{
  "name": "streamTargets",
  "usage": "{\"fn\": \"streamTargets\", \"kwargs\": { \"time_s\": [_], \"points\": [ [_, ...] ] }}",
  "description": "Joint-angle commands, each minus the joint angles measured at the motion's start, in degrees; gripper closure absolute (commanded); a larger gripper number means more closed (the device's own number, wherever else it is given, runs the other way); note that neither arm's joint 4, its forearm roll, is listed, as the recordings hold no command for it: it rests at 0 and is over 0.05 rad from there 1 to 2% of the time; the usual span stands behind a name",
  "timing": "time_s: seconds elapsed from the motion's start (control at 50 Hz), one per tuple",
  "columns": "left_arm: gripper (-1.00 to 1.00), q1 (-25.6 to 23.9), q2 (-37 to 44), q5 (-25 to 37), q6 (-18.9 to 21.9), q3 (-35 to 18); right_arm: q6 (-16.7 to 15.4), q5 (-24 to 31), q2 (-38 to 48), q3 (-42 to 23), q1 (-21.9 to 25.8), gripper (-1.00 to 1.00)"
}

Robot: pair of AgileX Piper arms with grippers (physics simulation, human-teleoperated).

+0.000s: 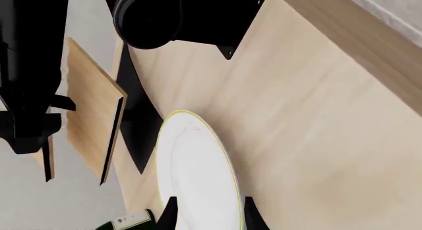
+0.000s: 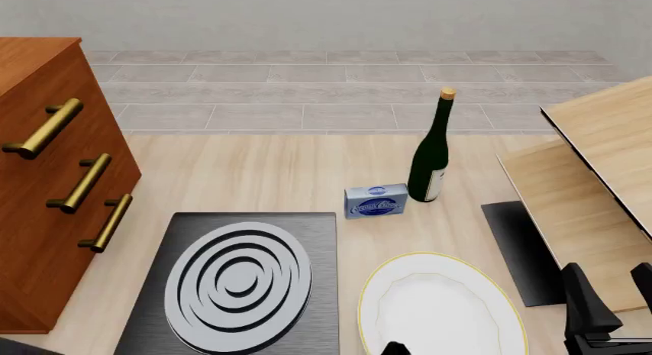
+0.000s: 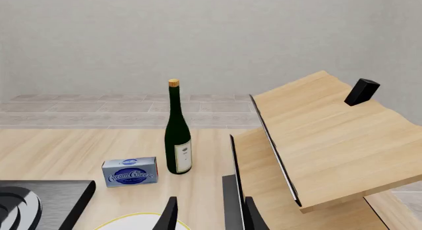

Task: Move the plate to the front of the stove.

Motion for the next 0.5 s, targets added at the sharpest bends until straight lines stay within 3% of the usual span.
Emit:
{"fn": "streamTargets", "kwargs": {
  "time_s": [0.02, 0.5],
  "points": [
    [-1.0, 0.5, 0.9, -0.4, 0.2, -0.4, 0.0, 0.0, 0.0, 0.0, 0.0, -1.0],
    [-1.0, 0.5, 3.5, 1.0, -1.4, -3.3, 0.0, 0.0, 0.0, 0.0, 0.0, -1.0]
  ]
}}
